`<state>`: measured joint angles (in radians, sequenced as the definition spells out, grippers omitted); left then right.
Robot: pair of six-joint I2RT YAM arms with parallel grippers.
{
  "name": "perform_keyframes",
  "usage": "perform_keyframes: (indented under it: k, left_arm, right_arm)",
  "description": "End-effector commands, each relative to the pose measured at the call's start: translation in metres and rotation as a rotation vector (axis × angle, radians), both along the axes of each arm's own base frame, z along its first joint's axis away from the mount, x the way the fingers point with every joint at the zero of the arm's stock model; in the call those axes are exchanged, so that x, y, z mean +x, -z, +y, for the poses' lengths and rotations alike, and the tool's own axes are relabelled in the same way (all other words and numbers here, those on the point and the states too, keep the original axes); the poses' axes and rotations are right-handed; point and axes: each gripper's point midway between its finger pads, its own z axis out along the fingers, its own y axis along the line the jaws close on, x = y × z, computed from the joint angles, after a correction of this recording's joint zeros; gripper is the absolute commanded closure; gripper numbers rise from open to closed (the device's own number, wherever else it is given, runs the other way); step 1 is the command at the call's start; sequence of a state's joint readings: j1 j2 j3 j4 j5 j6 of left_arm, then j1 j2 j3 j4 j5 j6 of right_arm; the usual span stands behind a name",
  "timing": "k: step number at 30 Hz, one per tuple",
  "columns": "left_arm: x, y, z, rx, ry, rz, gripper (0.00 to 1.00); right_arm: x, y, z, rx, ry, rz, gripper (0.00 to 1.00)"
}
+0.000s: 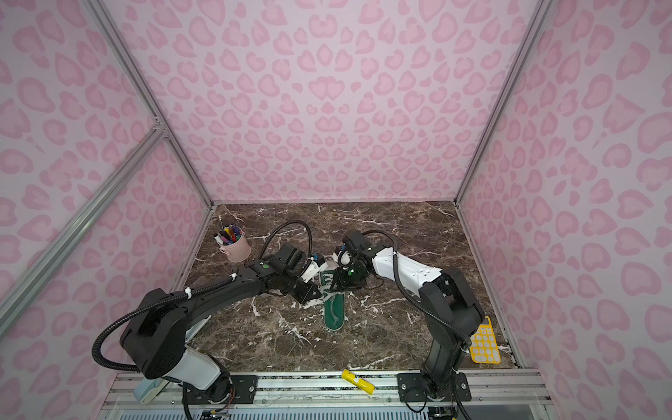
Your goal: Tie the shoes
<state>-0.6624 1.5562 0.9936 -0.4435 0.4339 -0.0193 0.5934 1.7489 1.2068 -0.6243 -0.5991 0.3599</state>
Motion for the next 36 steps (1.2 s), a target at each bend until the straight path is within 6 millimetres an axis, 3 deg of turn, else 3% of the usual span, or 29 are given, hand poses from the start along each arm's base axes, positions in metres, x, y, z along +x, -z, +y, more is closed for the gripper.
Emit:
perform_keyframes:
  k: [1,12,17,20,30,36]
  left_arm:
    - [-0.003,0.0,-0.001,-0.003,-0.004,0.002,0.92]
    - [-0.016,0.01,-0.006,-0.013,-0.012,0.027,0.84]
    - [-0.024,0.012,-0.007,-0.013,-0.01,0.042,0.6]
    - [-0.028,0.015,-0.007,-0.006,-0.008,0.044,0.56]
    - [-0.034,0.021,-0.003,0.017,-0.008,0.055,0.51]
    - [-0.032,0.023,-0.006,0.015,-0.013,0.052,0.52]
  right_arm:
    - [0.01,0.003,0.0,-0.01,0.036,-0.036,0.62]
    - [0.018,0.007,-0.002,-0.01,0.11,-0.05,0.72]
    - [0.016,0.007,-0.003,-0.001,0.135,-0.049,0.69]
    - [0.017,0.006,-0.006,0.0,0.158,-0.054,0.67]
    - [0.022,0.01,-0.019,-0.022,0.246,-0.046,0.63]
    - [0.02,0.007,-0.016,0.007,0.238,-0.039,0.62]
